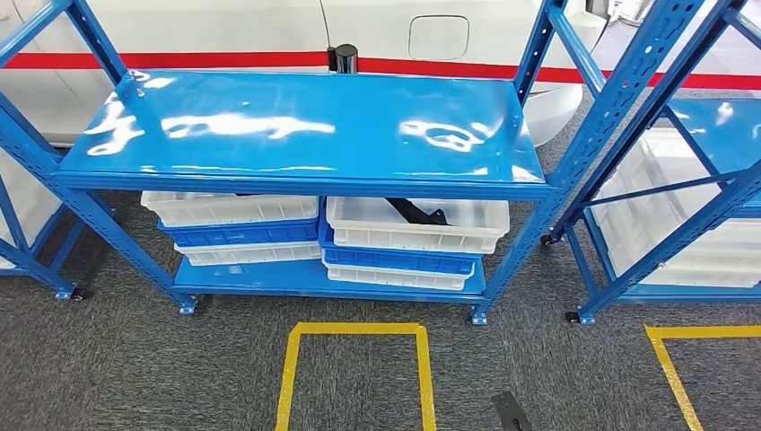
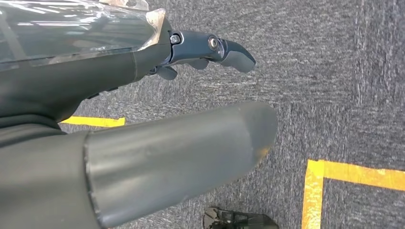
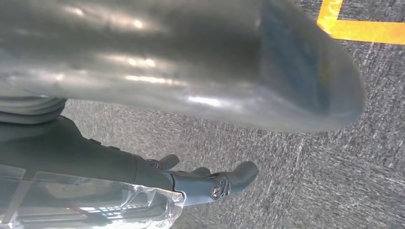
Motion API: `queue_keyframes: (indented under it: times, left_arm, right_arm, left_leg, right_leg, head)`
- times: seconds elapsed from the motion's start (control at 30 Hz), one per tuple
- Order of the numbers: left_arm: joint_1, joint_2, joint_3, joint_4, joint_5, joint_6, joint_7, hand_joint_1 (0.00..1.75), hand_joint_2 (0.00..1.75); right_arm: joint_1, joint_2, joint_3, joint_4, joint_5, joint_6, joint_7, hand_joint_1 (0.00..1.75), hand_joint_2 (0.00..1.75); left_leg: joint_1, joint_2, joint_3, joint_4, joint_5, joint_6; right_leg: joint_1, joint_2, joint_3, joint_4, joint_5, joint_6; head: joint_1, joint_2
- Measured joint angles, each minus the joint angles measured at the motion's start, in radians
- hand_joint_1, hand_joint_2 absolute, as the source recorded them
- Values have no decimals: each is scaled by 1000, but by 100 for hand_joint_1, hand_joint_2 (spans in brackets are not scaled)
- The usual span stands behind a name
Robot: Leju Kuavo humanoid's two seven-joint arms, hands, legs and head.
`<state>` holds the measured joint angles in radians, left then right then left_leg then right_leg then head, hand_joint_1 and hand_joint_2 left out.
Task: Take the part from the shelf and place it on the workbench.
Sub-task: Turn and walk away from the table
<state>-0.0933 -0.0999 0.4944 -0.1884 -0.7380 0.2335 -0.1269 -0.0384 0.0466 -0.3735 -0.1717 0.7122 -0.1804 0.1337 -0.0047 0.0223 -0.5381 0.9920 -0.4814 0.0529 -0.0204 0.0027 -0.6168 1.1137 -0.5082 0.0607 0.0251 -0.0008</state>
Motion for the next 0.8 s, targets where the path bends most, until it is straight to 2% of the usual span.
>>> queue_keyframes:
  times: [0.03, 0.07, 0.1, 0.17, 0.2, 0.23, 0.37, 0.47, 0.57, 0.7, 0.8]
  left_arm:
    - [0, -1, 0, 0, 0, 2, 3, 0, 0]
    - [-1, -1, 0, 0, 0, 4, 6, 0, 44]
    - [-1, -1, 0, 0, 0, 5, 7, 0, 87]
    - [0, -1, 0, 0, 2, 5, 8, 0, 175]
    - [0, -2, 0, 0, 3, 5, 8, 0, 175]
    - [0, -3, 0, 0, 4, 5, 7, 0, 175]
    - [2, -5, 1, 0, 11, 2, 3, 0, 175]
    - [8, -4, 1, -1, 26, -18, -1, 0, 175]
    - [28, 1, -18, -9, 72, -39, 4, 0, 175]
    - [57, 11, -60, -26, 156, -63, 17, 0, 0]
    - [76, 19, -100, -42, 221, -82, 29, 0, 0]
  right_arm:
    - [-1, 0, 0, 0, 1, 0, 0, 0, 0]
    - [-2, 0, 0, 0, 2, 0, 0, 0, 0]
    - [-2, 0, 0, 0, 3, 0, 0, 0, 0]
    - [0, 1, 0, 0, 5, -4, 0, 0, 0]
    - [0, 2, 0, 0, 6, -7, 0, 0, 0]
    - [0, 2, 0, 0, 7, -11, 0, 0, 0]
    - [0, 2, 0, 0, 11, -16, -6, 0, 175]
    - [2, 2, 1, 0, 0, -13, -8, 0, 175]
    - [16, 0, 14, -8, -47, -3, -10, 0, 175]
    - [37, -4, 45, -27, -131, 20, -23, 0, 0]
    - [54, -8, 75, -44, -196, 38, -35, 0, 0]
  left_leg:
    - [-3, 2, 1, 1, -2, -3]
    - [-6, 3, 1, 2, -3, -5]
    - [-9, 3, 0, 4, -5, -2]
    - [-10, 3, -1, 6, -6, 6]
    - [-9, 3, -1, 6, -6, 10]
    - [-8, 3, -1, 5, -4, 8]
    - [-4, 3, -1, 2, -2, -4]
    - [-3, 3, -1, 2, -1, -11]
    - [-4, 3, -1, 2, -1, -12]
    - [-7, 3, -2, 2, -2, -12]
    - [-10, 3, -2, 2, -2, -12]
  right_leg:
    - [3, -4, 37, -65, 18, -2]
    - [5, -8, 62, -108, 29, -6]
    - [5, -10, 70, -123, 32, -10]
    - [4, -8, 71, -124, 37, -10]
    - [4, -8, 71, -124, 37, -9]
    - [6, -8, 71, -124, 37, -9]
    - [10, -8, 70, -123, 36, -11]
    - [10, -8, 70, -123, 36, -11]
    - [10, -8, 70, -123, 36, -12]
    - [8, -8, 70, -123, 36, -12]
    - [7, -8, 70, -123, 36, -12]
  head:
    - [0, 0]
    - [-1, 0]
    - [-1, 0]
    - [-2, 0]
    - [-2, 0]
    - [-1, 0]
    - [-1, 0]
    - [-1, 0]
    - [-1, 0]
    - [-1, 0]
    - [-1, 0]
